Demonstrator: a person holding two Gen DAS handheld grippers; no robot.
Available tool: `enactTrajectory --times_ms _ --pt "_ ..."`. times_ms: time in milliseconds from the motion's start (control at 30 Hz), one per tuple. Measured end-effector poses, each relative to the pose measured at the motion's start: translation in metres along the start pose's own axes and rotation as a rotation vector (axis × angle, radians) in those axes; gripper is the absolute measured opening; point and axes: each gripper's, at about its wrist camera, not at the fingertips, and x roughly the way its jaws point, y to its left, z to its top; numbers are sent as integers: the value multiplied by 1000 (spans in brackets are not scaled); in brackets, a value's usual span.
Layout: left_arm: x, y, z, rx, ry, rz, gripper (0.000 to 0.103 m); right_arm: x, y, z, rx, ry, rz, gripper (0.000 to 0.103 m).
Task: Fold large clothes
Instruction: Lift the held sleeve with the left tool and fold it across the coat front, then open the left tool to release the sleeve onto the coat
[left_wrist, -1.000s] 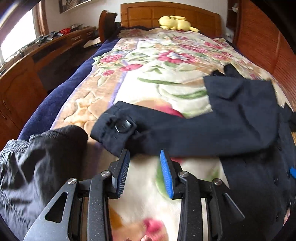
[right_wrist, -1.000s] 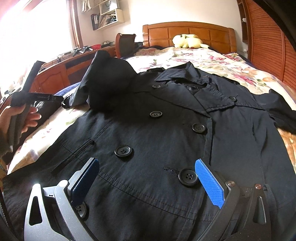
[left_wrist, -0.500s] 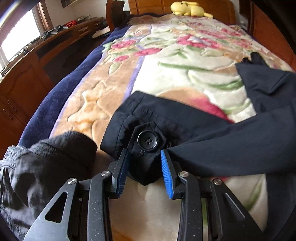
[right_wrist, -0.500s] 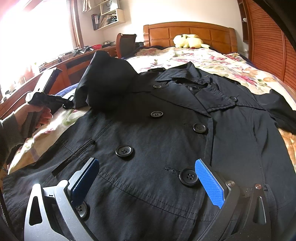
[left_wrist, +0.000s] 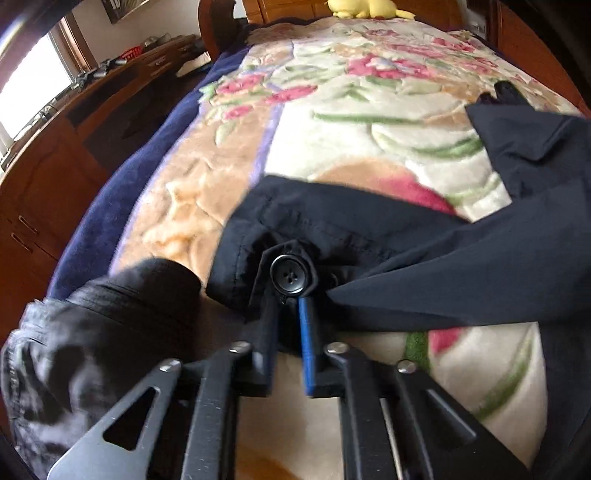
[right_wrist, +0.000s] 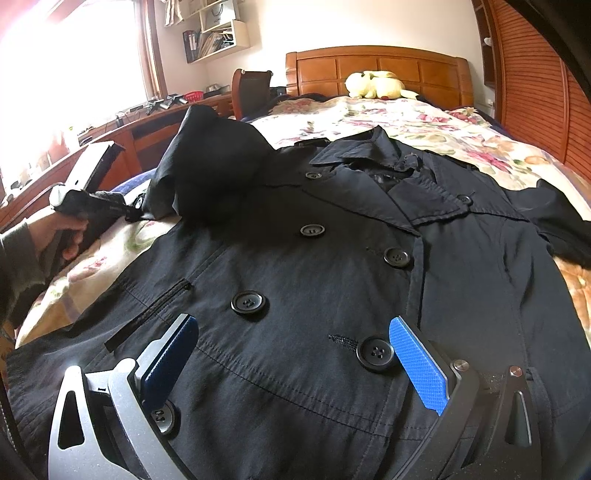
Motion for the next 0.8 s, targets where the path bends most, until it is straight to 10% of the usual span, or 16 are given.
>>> enactTrajectory --times_ms 467,800 --pt "-159 -70 45 104 -328 -132 4 -8 -4 2 24 -20 7 103" --pt "-253 -173 48 221 -471 -329 10 -107 -41 6 46 -143 -104 103"
